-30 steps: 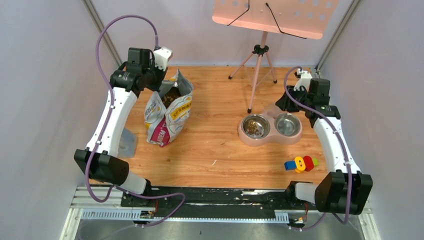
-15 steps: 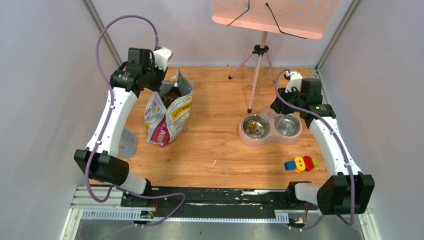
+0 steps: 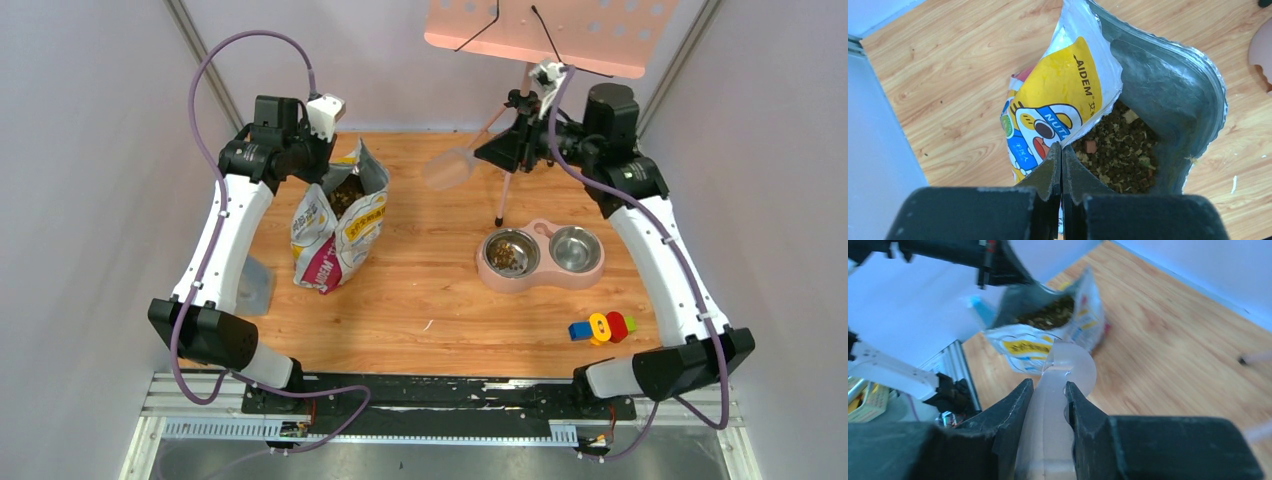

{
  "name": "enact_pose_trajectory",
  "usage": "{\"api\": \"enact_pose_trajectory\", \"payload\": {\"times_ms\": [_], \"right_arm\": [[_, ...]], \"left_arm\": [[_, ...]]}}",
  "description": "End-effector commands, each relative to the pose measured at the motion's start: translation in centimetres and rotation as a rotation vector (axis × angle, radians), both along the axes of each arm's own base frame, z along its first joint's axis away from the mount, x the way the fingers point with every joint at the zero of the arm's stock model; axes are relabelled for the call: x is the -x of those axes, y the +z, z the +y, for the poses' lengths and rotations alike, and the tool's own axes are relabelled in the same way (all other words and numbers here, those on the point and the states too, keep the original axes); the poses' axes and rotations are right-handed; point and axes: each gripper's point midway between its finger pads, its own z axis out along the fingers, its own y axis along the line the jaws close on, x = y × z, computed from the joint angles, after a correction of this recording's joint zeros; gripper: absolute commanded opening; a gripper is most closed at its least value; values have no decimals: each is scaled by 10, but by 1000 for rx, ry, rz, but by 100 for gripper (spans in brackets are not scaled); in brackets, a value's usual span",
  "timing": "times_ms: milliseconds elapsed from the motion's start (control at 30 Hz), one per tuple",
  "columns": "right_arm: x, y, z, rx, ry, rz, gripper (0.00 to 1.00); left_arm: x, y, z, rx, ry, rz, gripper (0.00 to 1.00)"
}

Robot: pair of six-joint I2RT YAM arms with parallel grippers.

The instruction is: Serve the pet food

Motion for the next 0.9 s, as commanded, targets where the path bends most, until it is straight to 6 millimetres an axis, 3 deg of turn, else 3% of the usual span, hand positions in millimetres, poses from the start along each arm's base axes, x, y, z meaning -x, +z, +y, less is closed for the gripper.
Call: {"api": "enact_pose_trajectory", "payload": {"times_ms": [0, 100, 200, 333, 500, 667, 867], "right_arm": [[1, 26, 51, -53, 147, -76, 0], [-2, 35, 87, -54, 203, -131, 0], [-19, 27, 114, -34, 192, -138, 0], [-42, -9, 140, 17, 226, -112, 0], [-58, -50, 165, 104, 219, -127, 0], [-70, -82, 196, 206, 248, -231, 0], [-95, -114, 222, 253, 201, -259, 0]], "left_arm": [[-16, 52, -22, 137, -40, -167, 0], [-13, 56, -28, 171, -61, -166, 0], [-8, 62, -33, 203, -73, -168, 0], [-1, 70, -37, 234, -92, -174, 0], [4, 66, -41, 239, -126, -173, 0], [10, 63, -52, 291, -166, -149, 0], [8, 55, -46, 313, -85, -122, 0]]}}
